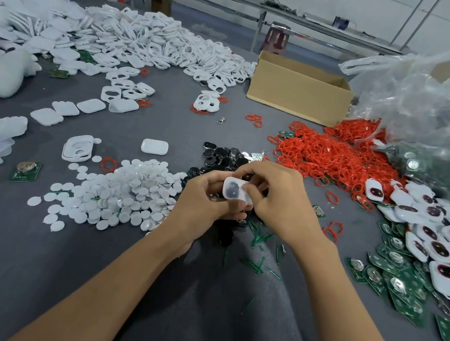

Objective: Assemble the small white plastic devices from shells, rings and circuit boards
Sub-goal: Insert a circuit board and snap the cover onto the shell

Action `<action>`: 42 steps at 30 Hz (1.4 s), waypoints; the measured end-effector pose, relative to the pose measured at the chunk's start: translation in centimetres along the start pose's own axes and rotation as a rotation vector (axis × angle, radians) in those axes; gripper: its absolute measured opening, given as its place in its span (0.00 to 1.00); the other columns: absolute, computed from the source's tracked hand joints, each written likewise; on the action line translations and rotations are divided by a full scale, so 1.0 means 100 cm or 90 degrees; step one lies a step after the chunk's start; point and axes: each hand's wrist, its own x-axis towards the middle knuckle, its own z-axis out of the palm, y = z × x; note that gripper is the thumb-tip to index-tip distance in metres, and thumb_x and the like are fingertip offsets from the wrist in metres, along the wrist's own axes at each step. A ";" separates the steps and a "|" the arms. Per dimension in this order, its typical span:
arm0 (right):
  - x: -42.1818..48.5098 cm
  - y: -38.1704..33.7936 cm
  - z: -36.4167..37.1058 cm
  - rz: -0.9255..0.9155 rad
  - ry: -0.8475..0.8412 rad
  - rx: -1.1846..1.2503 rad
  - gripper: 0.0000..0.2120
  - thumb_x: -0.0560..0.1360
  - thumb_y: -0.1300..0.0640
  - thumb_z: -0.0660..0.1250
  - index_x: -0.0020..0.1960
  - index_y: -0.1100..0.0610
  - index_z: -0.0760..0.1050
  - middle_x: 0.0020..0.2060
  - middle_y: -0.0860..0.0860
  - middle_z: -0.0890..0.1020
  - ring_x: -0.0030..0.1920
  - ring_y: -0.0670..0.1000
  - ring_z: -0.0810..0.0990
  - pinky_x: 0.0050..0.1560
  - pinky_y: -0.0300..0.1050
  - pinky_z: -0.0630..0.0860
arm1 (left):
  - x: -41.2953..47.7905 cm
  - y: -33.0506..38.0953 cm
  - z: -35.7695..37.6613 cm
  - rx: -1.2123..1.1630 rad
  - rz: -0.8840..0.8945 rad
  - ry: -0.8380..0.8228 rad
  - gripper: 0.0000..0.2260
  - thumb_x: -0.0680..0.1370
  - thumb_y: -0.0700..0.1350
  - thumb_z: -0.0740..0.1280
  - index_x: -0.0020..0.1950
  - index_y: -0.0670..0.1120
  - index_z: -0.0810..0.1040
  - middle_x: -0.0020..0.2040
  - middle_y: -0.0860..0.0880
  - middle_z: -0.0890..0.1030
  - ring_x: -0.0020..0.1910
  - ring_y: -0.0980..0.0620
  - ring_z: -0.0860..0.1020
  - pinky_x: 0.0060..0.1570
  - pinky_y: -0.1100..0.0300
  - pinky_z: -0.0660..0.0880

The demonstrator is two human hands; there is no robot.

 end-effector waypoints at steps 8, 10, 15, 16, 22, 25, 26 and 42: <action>-0.002 0.007 0.001 0.048 0.017 0.013 0.08 0.70 0.62 0.71 0.47 0.52 0.81 0.35 0.38 0.78 0.37 0.40 0.73 0.40 0.33 0.67 | 0.000 0.002 0.001 -0.038 -0.014 0.012 0.12 0.73 0.39 0.73 0.57 0.43 0.80 0.49 0.43 0.85 0.46 0.45 0.85 0.43 0.57 0.81; -0.002 0.009 0.000 0.092 0.029 0.073 0.08 0.70 0.63 0.71 0.46 0.52 0.82 0.32 0.36 0.77 0.34 0.40 0.75 0.37 0.27 0.66 | 0.001 0.001 0.000 -0.050 -0.028 0.021 0.09 0.79 0.37 0.66 0.58 0.42 0.79 0.49 0.43 0.85 0.47 0.43 0.85 0.42 0.58 0.81; -0.003 0.011 0.001 0.171 0.035 0.215 0.05 0.72 0.64 0.71 0.45 0.56 0.82 0.35 0.47 0.82 0.32 0.45 0.77 0.37 0.33 0.74 | 0.000 0.003 0.001 -0.030 -0.036 0.032 0.09 0.81 0.35 0.61 0.58 0.41 0.79 0.47 0.43 0.85 0.46 0.43 0.85 0.41 0.58 0.81; -0.003 0.011 0.002 0.179 0.033 0.221 0.05 0.72 0.65 0.71 0.45 0.56 0.82 0.35 0.49 0.83 0.33 0.50 0.78 0.38 0.37 0.77 | 0.000 0.003 0.002 -0.025 -0.033 0.034 0.09 0.81 0.35 0.61 0.58 0.41 0.79 0.47 0.43 0.85 0.46 0.43 0.85 0.41 0.59 0.81; -0.003 0.010 0.006 0.177 0.038 0.193 0.08 0.72 0.66 0.69 0.42 0.55 0.82 0.33 0.49 0.82 0.30 0.45 0.74 0.35 0.35 0.75 | -0.001 0.004 0.003 -0.002 -0.020 0.051 0.09 0.82 0.34 0.60 0.55 0.41 0.80 0.45 0.44 0.85 0.43 0.44 0.85 0.40 0.60 0.81; -0.003 0.009 0.007 0.177 0.041 0.198 0.06 0.72 0.66 0.69 0.42 0.55 0.82 0.32 0.48 0.81 0.30 0.44 0.74 0.35 0.35 0.75 | -0.001 0.004 0.003 0.000 -0.019 0.059 0.09 0.81 0.34 0.61 0.55 0.41 0.80 0.45 0.43 0.85 0.43 0.43 0.85 0.39 0.60 0.81; -0.004 0.008 0.007 0.176 0.041 0.202 0.05 0.73 0.65 0.69 0.42 0.56 0.82 0.33 0.49 0.82 0.30 0.45 0.75 0.36 0.37 0.76 | -0.001 0.004 0.003 0.001 -0.019 0.060 0.09 0.81 0.34 0.61 0.55 0.41 0.80 0.45 0.43 0.85 0.43 0.43 0.85 0.39 0.60 0.81; -0.031 0.091 -0.054 0.484 -0.152 -0.181 0.15 0.68 0.55 0.77 0.53 0.55 0.81 0.55 0.57 0.81 0.57 0.57 0.77 0.56 0.48 0.73 | 0.001 0.001 0.003 -0.004 -0.044 0.073 0.08 0.81 0.35 0.62 0.55 0.40 0.79 0.46 0.43 0.84 0.40 0.40 0.85 0.37 0.59 0.81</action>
